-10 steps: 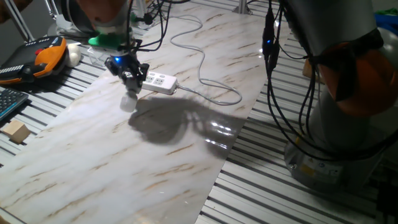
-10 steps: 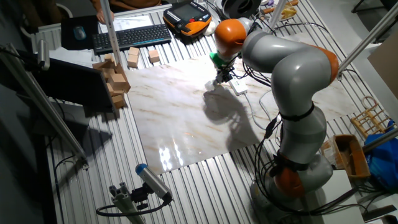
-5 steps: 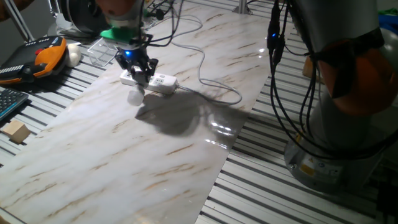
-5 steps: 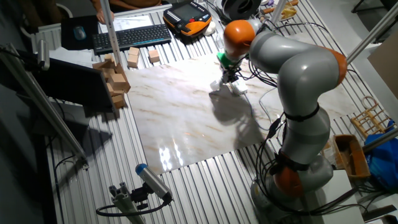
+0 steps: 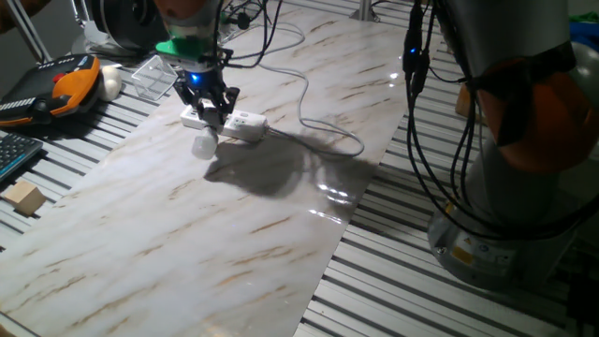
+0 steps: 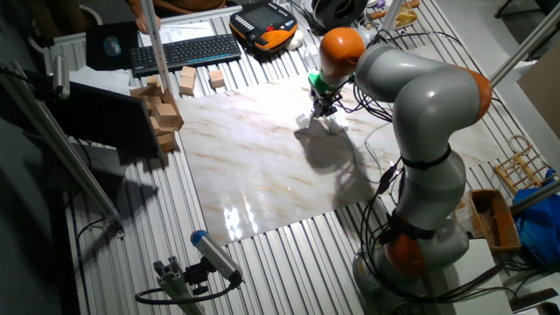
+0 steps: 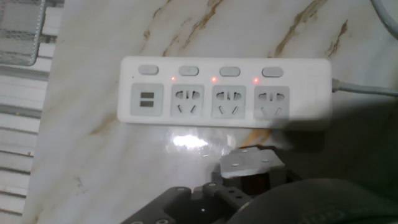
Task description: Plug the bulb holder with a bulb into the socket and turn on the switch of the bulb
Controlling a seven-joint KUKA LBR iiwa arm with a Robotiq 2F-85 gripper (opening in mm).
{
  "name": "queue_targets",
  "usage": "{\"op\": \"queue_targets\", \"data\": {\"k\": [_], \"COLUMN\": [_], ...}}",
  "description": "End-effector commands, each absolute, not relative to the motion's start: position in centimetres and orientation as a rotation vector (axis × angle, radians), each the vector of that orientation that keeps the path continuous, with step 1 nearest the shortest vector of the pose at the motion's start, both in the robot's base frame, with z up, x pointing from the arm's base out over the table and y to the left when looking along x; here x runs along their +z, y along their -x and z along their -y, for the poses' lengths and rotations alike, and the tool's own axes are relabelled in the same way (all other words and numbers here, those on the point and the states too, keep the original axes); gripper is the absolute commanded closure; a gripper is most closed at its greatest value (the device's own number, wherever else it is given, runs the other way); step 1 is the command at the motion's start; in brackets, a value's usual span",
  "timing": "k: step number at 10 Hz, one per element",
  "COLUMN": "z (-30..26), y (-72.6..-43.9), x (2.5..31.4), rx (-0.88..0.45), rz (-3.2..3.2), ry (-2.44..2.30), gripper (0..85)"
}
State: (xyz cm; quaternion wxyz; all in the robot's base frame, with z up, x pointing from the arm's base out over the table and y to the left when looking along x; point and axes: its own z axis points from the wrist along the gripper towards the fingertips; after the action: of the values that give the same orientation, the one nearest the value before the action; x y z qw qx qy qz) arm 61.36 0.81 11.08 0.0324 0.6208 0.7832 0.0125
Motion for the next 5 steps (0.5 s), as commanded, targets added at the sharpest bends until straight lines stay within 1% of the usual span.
{"op": "queue_targets", "data": {"k": [1,4,5], "z": [-0.74,-0.74,-0.74], "y": [-61.36,-61.36,-61.36], "x": [11.1,11.1,11.1], "rx": [0.004,-0.177,-0.18], "rz": [-2.443,-2.376,-2.37], "ry": [-1.902,-1.924,-1.934], "gripper": [85.0,85.0,85.0]}}
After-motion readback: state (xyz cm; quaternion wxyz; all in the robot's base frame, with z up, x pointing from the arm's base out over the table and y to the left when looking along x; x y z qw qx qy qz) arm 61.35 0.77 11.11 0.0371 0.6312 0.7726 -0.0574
